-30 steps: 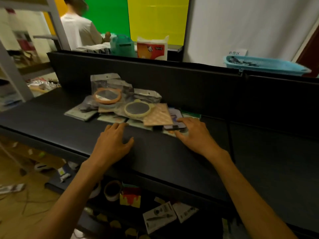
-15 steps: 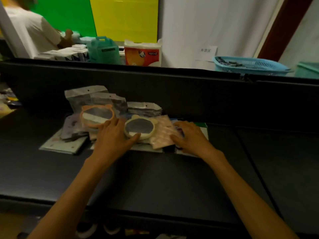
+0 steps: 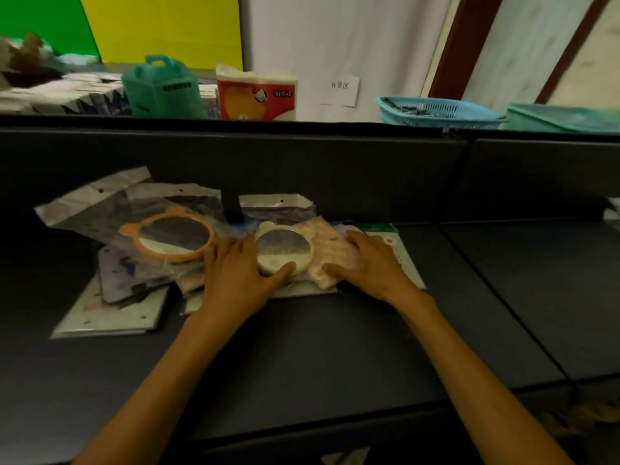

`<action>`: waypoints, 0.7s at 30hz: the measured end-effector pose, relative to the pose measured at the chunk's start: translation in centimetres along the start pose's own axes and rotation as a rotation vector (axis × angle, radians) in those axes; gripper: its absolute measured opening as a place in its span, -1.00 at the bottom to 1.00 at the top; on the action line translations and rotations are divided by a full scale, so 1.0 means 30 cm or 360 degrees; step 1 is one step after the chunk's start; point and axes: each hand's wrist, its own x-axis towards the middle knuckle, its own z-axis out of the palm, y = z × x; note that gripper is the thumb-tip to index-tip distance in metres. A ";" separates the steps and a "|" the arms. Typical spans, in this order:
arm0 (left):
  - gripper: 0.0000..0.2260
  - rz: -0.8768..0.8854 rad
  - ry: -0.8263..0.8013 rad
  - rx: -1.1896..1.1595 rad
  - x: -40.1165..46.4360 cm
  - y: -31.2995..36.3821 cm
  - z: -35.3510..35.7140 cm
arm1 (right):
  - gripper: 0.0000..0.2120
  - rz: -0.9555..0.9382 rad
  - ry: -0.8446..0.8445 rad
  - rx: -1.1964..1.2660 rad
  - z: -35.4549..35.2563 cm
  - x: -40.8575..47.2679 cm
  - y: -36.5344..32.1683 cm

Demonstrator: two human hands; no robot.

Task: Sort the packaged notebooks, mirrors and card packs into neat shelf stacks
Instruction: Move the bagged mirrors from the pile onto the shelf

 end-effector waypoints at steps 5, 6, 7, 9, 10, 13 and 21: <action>-0.26 0.0024 0.0124 -0.0223 -0.008 0.031 -0.015 | -0.13 0.0131 0.0047 0.0212 0.023 0.007 0.032; -0.27 0.0027 0.0151 -0.0284 -0.012 0.044 -0.020 | -0.10 0.0132 0.0057 0.0258 0.023 0.007 0.036; -0.27 0.0029 0.0174 -0.0371 -0.014 0.056 -0.025 | -0.08 0.0127 0.0071 0.0313 0.024 0.008 0.042; -0.25 0.0000 0.0166 -0.0553 -0.013 0.072 -0.036 | -0.04 0.0132 0.0109 0.0411 0.021 0.006 0.049; -0.20 -0.0023 0.0173 -0.0600 -0.008 0.071 -0.039 | -0.04 0.0155 0.0142 0.0465 0.019 0.006 0.056; -0.10 -0.0183 0.0178 -0.0704 0.006 0.049 -0.047 | -0.07 0.0259 0.0244 0.0631 -0.006 -0.001 0.077; -0.46 -0.0209 0.0149 -0.0960 0.001 0.038 -0.088 | -0.52 0.0401 0.0308 0.1011 -0.039 -0.039 0.121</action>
